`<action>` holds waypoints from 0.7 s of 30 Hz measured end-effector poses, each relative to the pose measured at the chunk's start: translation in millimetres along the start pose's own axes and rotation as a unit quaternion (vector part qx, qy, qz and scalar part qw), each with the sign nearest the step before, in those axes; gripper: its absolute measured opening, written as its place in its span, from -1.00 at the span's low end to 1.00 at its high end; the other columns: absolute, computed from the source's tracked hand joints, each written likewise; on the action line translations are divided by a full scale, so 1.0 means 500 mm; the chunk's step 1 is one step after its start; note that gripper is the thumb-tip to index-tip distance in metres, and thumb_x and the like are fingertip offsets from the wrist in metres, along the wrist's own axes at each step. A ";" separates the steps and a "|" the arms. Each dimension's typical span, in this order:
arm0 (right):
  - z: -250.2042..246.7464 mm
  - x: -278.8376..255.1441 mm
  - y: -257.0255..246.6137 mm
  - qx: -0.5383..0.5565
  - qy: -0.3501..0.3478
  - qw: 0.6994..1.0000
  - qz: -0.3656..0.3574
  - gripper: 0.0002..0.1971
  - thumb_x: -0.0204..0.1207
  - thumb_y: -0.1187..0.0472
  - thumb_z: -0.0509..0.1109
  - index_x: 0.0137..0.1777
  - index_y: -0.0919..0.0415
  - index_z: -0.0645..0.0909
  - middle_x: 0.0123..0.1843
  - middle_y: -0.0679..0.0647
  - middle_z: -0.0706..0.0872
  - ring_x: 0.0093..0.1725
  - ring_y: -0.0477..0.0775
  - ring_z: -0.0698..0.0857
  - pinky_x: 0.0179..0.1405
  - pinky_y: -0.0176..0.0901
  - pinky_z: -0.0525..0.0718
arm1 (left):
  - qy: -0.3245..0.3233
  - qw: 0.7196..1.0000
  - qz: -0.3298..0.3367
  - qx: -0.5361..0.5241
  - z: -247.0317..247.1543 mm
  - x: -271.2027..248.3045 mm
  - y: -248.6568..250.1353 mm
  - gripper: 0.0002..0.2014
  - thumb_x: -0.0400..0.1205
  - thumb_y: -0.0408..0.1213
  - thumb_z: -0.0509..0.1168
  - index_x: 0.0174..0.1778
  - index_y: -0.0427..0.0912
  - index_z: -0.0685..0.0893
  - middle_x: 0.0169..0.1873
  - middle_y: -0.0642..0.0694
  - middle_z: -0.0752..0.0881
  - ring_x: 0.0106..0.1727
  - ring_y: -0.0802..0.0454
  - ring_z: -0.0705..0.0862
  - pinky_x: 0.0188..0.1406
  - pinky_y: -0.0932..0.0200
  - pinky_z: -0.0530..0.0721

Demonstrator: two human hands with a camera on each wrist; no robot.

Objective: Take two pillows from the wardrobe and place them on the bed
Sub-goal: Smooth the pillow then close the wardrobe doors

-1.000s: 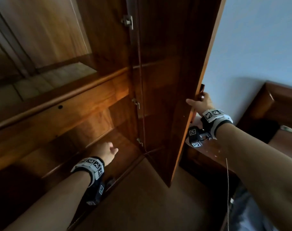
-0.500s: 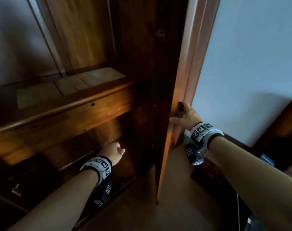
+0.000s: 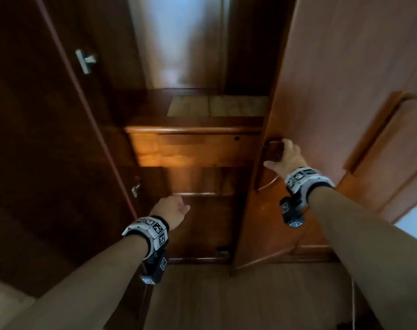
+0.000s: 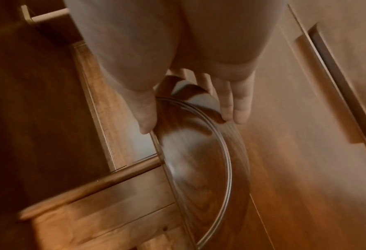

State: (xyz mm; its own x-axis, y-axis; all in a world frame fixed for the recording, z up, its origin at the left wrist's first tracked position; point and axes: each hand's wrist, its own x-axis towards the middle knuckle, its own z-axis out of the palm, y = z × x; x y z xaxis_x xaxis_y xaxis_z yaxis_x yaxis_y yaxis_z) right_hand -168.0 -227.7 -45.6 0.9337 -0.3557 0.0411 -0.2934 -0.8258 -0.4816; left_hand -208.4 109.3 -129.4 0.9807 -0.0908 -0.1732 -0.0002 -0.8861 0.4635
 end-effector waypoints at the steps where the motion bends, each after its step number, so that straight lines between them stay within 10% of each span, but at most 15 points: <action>1: 0.004 0.018 -0.011 0.005 -0.013 1.000 -0.001 -0.11 0.43 -0.05 0.52 0.66 0.03 0.09 0.60 0.21 0.26 0.41 0.39 0.54 0.16 0.10 0.64 | 0.008 1.000 -0.019 -0.008 -0.007 -0.019 -0.022 -0.76 0.67 0.04 0.22 -0.17 -0.03 0.61 -0.14 -0.06 0.75 -0.03 -0.10 0.72 0.06 -0.03 0.68; 6: 0.054 0.033 -0.137 0.019 -0.036 0.997 0.059 0.07 0.47 -0.06 0.48 0.72 0.11 -0.24 0.74 0.25 -0.14 0.61 0.52 0.27 0.53 0.39 0.34 | 0.019 0.991 -0.130 -0.004 -0.018 -0.148 -0.161 -0.74 0.70 0.03 0.21 0.02 -0.10 0.62 -0.01 -0.09 0.72 0.08 -0.11 0.71 0.06 0.02 0.67; 15: 0.287 -0.154 -0.352 -0.002 -0.198 0.961 -0.192 -0.17 0.52 -0.06 0.44 0.68 0.05 0.08 0.67 0.20 0.26 0.58 0.33 0.39 0.47 0.16 0.47 | -0.008 0.932 -0.361 -0.001 -0.024 -0.387 -0.400 -0.62 0.71 0.00 0.21 0.35 -0.14 0.61 0.25 -0.16 0.72 0.26 -0.14 0.70 0.19 0.00 0.70; 18: 0.315 -0.188 -0.394 -0.012 -0.206 0.951 -0.232 -0.22 0.51 -0.09 0.43 0.64 0.08 0.15 0.60 0.22 0.37 0.56 0.32 0.41 0.48 0.21 0.48 | 0.067 0.903 -0.423 -0.026 -0.072 -0.440 -0.458 -0.60 0.69 -0.08 0.27 0.41 -0.15 0.55 0.28 -0.20 0.69 0.25 -0.19 0.69 0.16 -0.04 0.72; 21: 0.327 -0.203 -0.409 -0.024 -0.209 0.945 -0.251 -0.23 0.52 -0.08 0.42 0.65 0.08 0.15 0.58 0.21 0.40 0.54 0.31 0.43 0.47 0.16 0.47 | 0.199 0.899 -0.348 -0.177 -0.137 -0.445 -0.468 -0.43 0.64 -0.34 0.33 0.58 -0.03 0.34 0.32 -0.06 0.63 0.23 -0.10 0.68 0.09 0.06 0.67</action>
State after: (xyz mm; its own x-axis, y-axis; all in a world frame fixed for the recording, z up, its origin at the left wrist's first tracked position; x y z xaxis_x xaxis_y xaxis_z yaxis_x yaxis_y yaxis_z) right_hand -169.1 49.0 -94.5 0.9541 0.2817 -0.1014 0.2079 -0.8672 -0.4525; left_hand -413.1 368.1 -140.1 0.7111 0.6620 -0.2368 0.6339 -0.4579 0.6233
